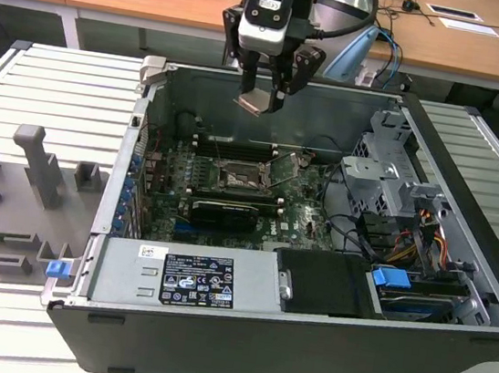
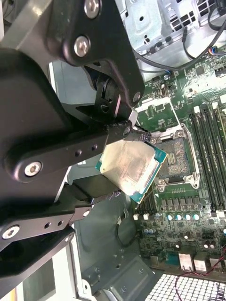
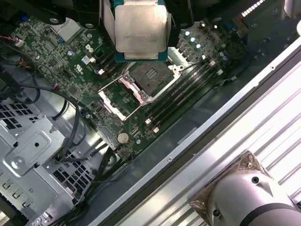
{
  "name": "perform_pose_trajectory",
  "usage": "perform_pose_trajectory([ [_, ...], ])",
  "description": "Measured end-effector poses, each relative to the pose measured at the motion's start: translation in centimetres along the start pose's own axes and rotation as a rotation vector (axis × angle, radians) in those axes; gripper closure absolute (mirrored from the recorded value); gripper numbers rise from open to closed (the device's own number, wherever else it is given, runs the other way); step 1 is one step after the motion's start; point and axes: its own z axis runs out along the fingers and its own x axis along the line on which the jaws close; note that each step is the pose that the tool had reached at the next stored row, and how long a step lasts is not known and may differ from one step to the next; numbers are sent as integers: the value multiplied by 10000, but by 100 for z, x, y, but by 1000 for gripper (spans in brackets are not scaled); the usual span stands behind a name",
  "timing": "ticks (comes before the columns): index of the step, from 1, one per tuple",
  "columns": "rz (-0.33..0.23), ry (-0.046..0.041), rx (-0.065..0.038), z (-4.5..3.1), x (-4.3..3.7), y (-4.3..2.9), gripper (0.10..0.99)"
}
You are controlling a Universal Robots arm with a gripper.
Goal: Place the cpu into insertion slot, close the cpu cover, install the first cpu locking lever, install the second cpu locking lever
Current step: 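Place the cpu into insertion slot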
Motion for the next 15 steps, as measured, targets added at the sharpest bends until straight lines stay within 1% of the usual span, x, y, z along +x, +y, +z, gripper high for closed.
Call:
perform_pose_trajectory([
  [8, 556, -49, -11, 3, 0, 0, 557],
  [15, 863, -77, -17, 7, 0, -1, 557],
])
